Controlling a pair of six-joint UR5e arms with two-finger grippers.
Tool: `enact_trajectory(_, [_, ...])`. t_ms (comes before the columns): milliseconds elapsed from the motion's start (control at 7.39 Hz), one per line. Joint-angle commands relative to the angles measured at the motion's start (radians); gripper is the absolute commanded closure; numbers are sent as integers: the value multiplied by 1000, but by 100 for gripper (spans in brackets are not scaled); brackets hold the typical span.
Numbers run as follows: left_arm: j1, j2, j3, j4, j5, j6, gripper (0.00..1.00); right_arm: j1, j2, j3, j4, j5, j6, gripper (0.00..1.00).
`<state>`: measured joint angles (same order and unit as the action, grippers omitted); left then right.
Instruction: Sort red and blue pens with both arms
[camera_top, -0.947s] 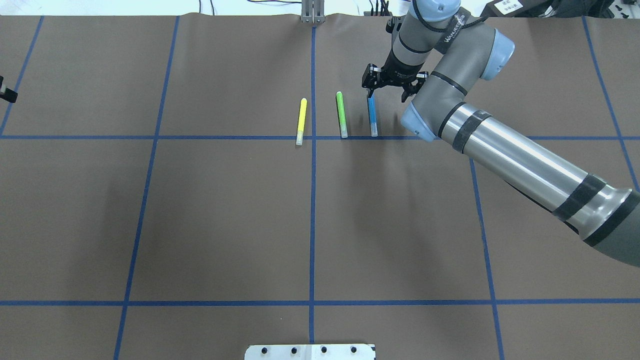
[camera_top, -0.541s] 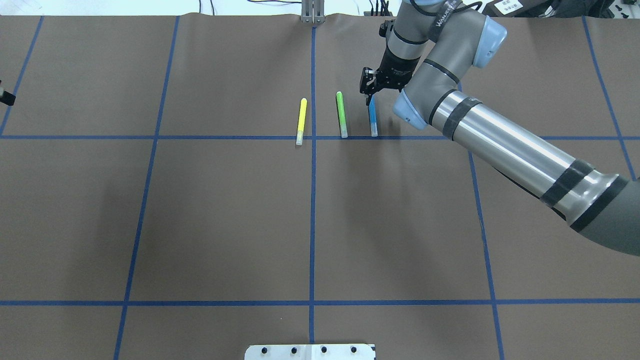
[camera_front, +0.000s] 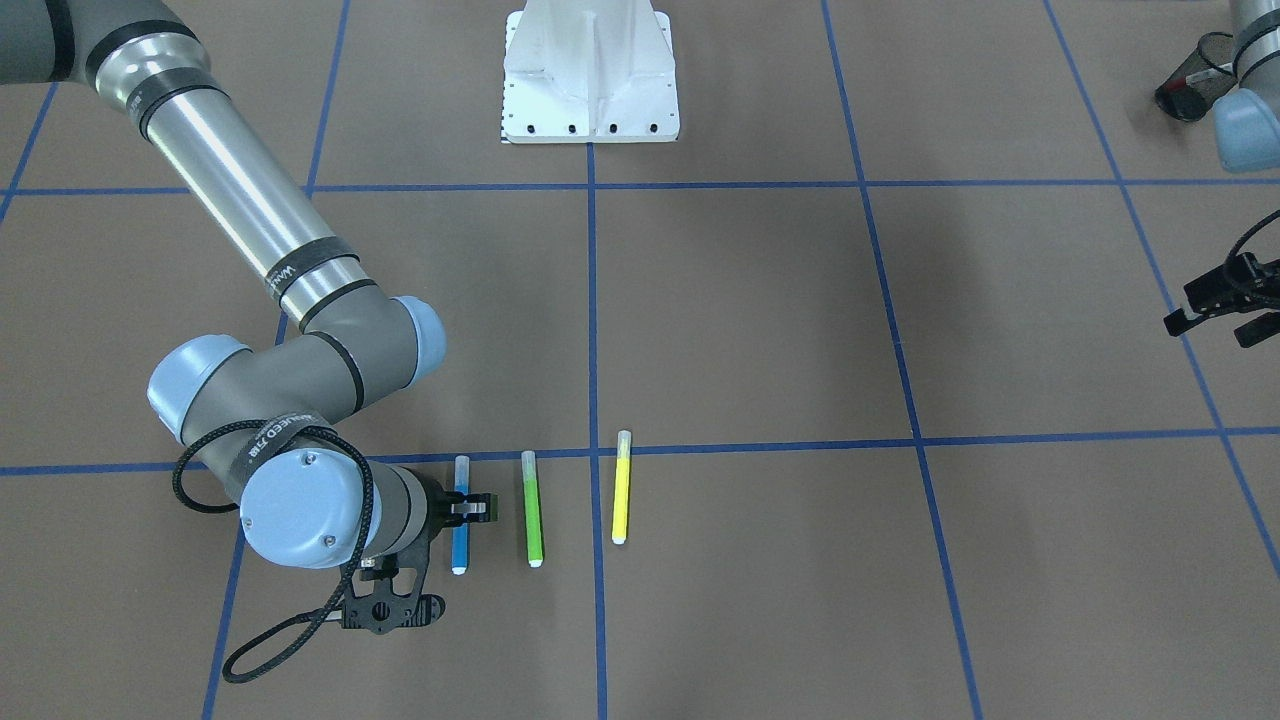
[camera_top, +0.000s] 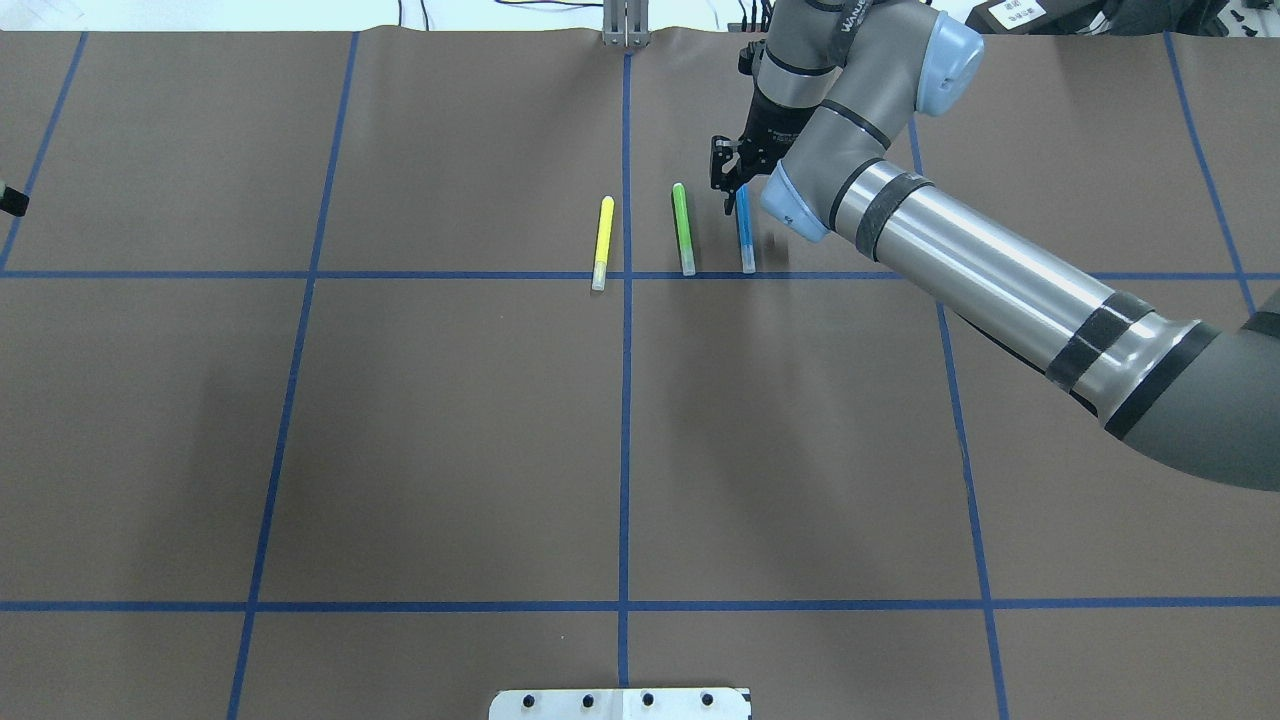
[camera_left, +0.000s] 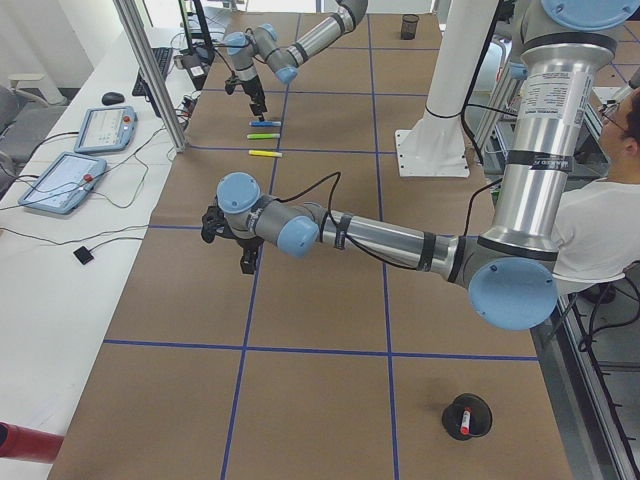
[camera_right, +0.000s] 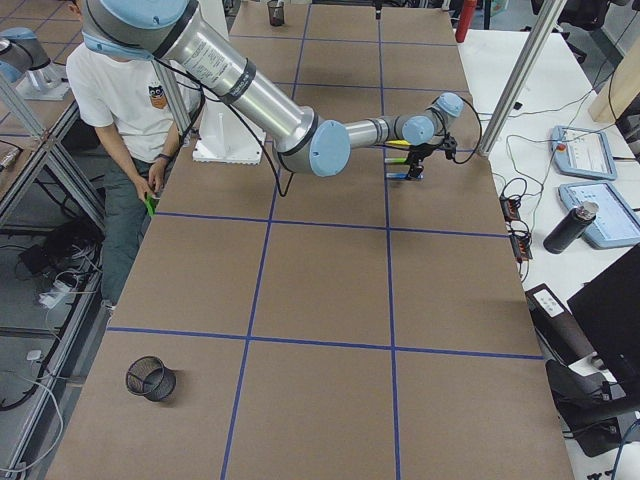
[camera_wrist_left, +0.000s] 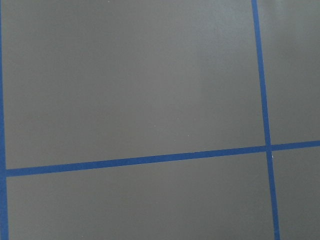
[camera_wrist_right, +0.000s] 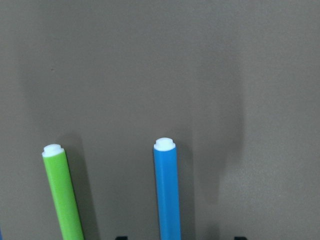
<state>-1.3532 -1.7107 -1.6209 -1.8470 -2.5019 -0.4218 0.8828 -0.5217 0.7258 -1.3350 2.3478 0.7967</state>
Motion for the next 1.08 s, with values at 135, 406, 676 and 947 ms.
enact_trajectory(135, [0,0,-4,-1,0,-2,2,-12,3,-28,-3,1,-27,60])
enact_trajectory(406, [-1,0,-8,-6,0,-2,2,-22,5,-28,0,1,-28,62])
enact_trajectory(676, [-1,0,-11,-6,0,-2,2,-25,8,-28,3,-1,-28,62])
enact_trajectory(947, [-3,20,-25,-6,0,-2,2,-25,9,-28,7,-1,-27,62])
